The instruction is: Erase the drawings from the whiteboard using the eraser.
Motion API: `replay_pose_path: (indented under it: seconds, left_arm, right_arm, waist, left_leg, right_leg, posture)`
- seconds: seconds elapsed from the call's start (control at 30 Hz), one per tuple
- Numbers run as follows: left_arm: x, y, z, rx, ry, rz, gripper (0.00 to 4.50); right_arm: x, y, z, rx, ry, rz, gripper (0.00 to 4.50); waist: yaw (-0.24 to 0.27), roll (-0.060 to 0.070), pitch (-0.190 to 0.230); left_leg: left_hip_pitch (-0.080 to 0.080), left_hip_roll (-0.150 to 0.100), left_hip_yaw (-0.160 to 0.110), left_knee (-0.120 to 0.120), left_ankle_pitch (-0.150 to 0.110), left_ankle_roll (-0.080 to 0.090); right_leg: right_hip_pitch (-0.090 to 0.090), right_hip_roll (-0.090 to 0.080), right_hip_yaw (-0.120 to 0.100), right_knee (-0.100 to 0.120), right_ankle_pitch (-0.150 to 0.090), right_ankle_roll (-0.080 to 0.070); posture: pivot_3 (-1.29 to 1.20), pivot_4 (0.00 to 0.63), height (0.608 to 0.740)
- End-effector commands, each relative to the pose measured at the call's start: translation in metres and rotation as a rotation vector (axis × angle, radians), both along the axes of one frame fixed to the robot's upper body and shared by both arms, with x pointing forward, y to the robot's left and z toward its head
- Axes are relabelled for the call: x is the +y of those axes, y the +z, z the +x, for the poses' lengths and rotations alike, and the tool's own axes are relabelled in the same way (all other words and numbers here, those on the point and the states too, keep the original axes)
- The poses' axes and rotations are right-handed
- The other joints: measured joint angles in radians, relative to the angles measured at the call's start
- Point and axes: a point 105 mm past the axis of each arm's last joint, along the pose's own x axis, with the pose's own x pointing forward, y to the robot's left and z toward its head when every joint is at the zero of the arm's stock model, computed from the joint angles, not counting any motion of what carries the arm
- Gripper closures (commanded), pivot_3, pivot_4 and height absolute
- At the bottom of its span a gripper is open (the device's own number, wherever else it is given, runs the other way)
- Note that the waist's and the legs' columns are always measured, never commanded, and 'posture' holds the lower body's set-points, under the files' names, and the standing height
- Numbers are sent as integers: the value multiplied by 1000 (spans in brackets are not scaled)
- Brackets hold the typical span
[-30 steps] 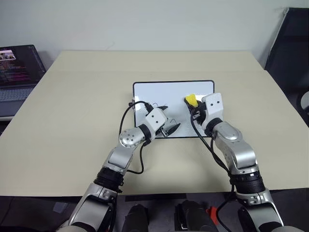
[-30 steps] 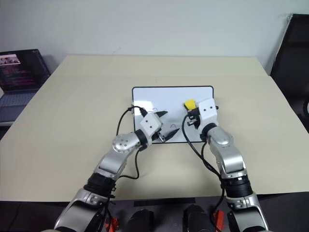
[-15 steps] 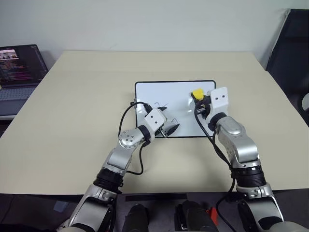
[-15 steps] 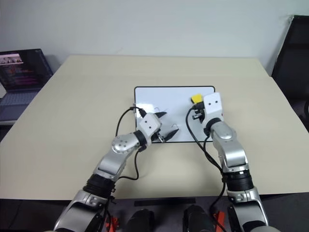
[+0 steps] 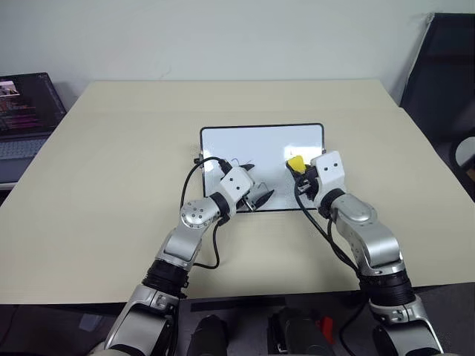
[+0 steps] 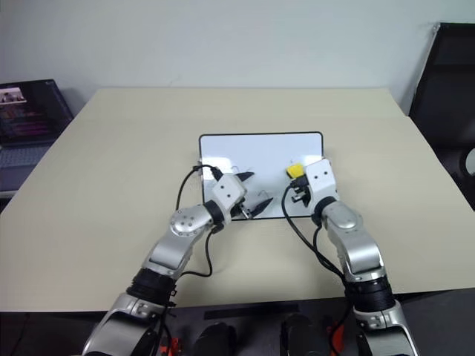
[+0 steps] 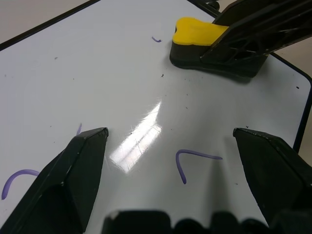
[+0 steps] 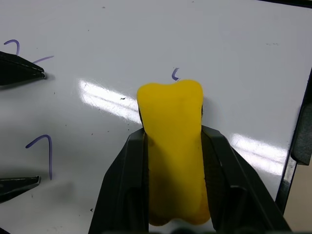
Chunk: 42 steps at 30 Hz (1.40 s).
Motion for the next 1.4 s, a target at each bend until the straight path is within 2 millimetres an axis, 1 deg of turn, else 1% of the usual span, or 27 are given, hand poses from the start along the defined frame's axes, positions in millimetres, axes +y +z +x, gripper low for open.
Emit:
replay_pose_path:
  seconds: [0.03, 0.1, 0.2, 0.37, 0.43, 0.57, 0.77, 0.97, 1.03, 1.13, 1.27, 1.33, 1.4]
  left_arm:
    - [-2, 16, -1, -54, -5, -23, 0]
    - [-2, 16, 0, -54, -6, -23, 0]
    - [-2, 16, 0, -53, -8, -22, 0]
    - [-1, 16, -1, -52, -6, -20, 0]
    - [-1, 16, -1, -51, -4, -19, 0]
    - [0, 15, -2, -48, -2, -19, 0]
    - [0, 15, -3, -44, -1, -18, 0]
    - [2, 18, -2, -56, 15, -28, 0]
    - [4, 21, -3, -79, 35, -34, 0]
    - [10, 26, -7, -103, 90, -79, 0]
    - [17, 27, -19, -125, 133, -80, 0]
    - [21, 22, -27, -123, 153, -67, 0]
    - [25, 11, -39, -89, 160, -52, 0]
  right_arm:
    - [-10, 6, 15, -23, -55, -25, 3413]
    - [-11, 11, 22, -45, -68, -33, 3413]
    - [-7, 21, 31, -74, -72, -22, 3413]
    - [-2, 23, 34, -85, -65, -16, 3413]
    - [-1, 19, 31, -77, -58, -18, 3413]
    - [1, 3, 15, -36, -20, -27, 3413]
    - [-1, -4, 1, -12, 5, -22, 3413]
    - [-16, 8, 0, -63, -33, -9, 3413]
    - [-21, 18, 1, -110, -45, -13, 3413]
    - [-23, 24, 1, -136, -42, -12, 3413]
    - [-21, 28, -1, -155, -23, -23, 3413]
    - [-20, 29, -2, -156, -16, -16, 3413]
    - [-17, 29, -4, -158, -3, -9, 3413]
  waist:
    - [-4, 0, 0]
    - [-6, 0, 0]
    - [-6, 0, 0]
    - [-5, 0, 0]
    - [-5, 0, 0]
    - [-4, 0, 0]
    - [-4, 0, 0]
    - [-3, 0, 0]
    - [-2, 0, 0]
    - [-1, 0, 0]
    - [-2, 0, 1]
    - [-2, 0, 1]
    - [-3, 0, 1]
  left_leg:
    - [1, 0, 1, 0, 0, 0]
    - [1, 0, 2, 0, 1, 1]
    - [1, -1, 3, 0, 1, 2]
    - [1, -1, 4, -1, 1, 2]
    - [0, -1, 4, -1, 1, 2]
    - [0, -1, 4, -1, 1, 2]
    - [0, -1, 4, -1, 1, 2]
    - [0, -1, 4, -1, 1, 2]
    - [0, -1, 4, -1, 1, 2]
    - [-2, -1, 4, -2, 1, 2]
    - [-8, 0, 3, -2, 1, 2]
    - [-9, 0, 1, -2, 1, 2]
    - [-9, 0, 2, -2, 1, 2]
  right_leg:
    - [0, 0, 0, 0, 0, 0]
    - [0, 0, 0, 0, 2, 1]
    - [0, 0, 0, 0, 3, 2]
    - [0, 0, 1, -2, 3, 2]
    - [0, 0, 2, -2, 3, 2]
    - [0, -1, 2, -2, 3, 2]
    - [0, -1, 2, -2, 3, 2]
    - [0, -1, 1, -3, 3, 2]
    - [0, -1, 1, -3, 3, 2]
    - [-1, -1, 2, -4, 3, 2]
    - [-6, -1, 3, -5, 3, 2]
    - [-6, -1, 2, -5, 3, 2]
    - [-6, -1, 3, -4, 3, 2]
  posture:
    - [0, 150, 740]
    - [0, 150, 740]
    - [0, 150, 740]
    - [0, 150, 740]
    - [0, 150, 740]
    - [0, 150, 740]
    - [0, 150, 740]
    - [0, 150, 740]
    - [0, 150, 740]
    - [0, 150, 740]
    - [0, 150, 740]
    - [0, 150, 740]
    - [0, 150, 740]
